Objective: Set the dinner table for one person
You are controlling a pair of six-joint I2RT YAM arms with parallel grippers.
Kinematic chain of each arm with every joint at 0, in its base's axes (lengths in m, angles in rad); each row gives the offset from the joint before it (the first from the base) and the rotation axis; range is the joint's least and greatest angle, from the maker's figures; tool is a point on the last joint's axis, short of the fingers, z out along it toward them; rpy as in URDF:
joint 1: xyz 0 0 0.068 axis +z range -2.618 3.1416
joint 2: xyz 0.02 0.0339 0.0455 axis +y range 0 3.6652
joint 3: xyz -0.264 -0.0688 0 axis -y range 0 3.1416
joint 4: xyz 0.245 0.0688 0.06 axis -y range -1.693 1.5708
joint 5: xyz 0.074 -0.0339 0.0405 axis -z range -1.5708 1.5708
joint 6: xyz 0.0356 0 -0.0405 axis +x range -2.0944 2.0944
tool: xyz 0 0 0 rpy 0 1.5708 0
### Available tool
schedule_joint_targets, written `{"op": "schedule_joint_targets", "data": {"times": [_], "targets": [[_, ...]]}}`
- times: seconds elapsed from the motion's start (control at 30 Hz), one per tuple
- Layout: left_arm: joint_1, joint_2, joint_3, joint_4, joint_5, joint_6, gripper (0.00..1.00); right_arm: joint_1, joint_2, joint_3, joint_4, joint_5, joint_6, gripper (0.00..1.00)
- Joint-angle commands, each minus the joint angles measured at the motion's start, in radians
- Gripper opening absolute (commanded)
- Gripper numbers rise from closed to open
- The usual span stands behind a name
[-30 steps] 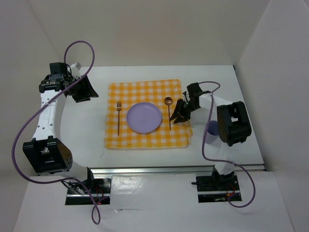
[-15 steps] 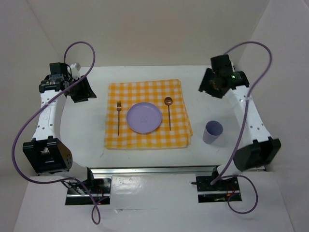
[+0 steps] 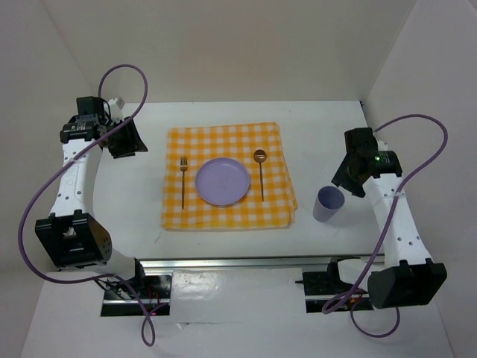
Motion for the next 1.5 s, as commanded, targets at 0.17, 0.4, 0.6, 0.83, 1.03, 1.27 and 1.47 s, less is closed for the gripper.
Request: {"op": "schedule_joint_targets", "data": {"times": [0.17,0.4,0.6,0.83,1.03,1.27,1.47], "targets": [[-0.004,-0.05,0.003,0.012,0.021,0.015,0.55,-0.003,-0.097,-0.152,0.057,-0.081,0.303,0.54],[-0.004,-0.05,0.003,0.012,0.053,0.015,0.55,-0.003,-0.199,-0.243,0.013,0.08,0.497,0.54],[-0.004,-0.041,0.003,0.012,0.053,0.015,0.55,-0.003,-0.197,-0.283,0.048,0.039,0.507,0.54],[-0.004,-0.031,0.012,0.003,0.044,0.015,0.55,-0.003,-0.208,-0.353,0.08,0.005,0.551,0.54],[-0.004,-0.031,0.022,0.003,0.053,0.024,0.55,-0.003,-0.172,-0.363,0.145,-0.004,0.551,0.48],[-0.004,-0.031,0.022,-0.006,0.044,0.024,0.55,-0.003,-0.149,-0.382,0.184,-0.024,0.502,0.05],[-0.004,-0.031,0.022,-0.006,0.035,0.024,0.55,-0.003,-0.079,-0.254,0.298,-0.024,0.354,0.0]]}}
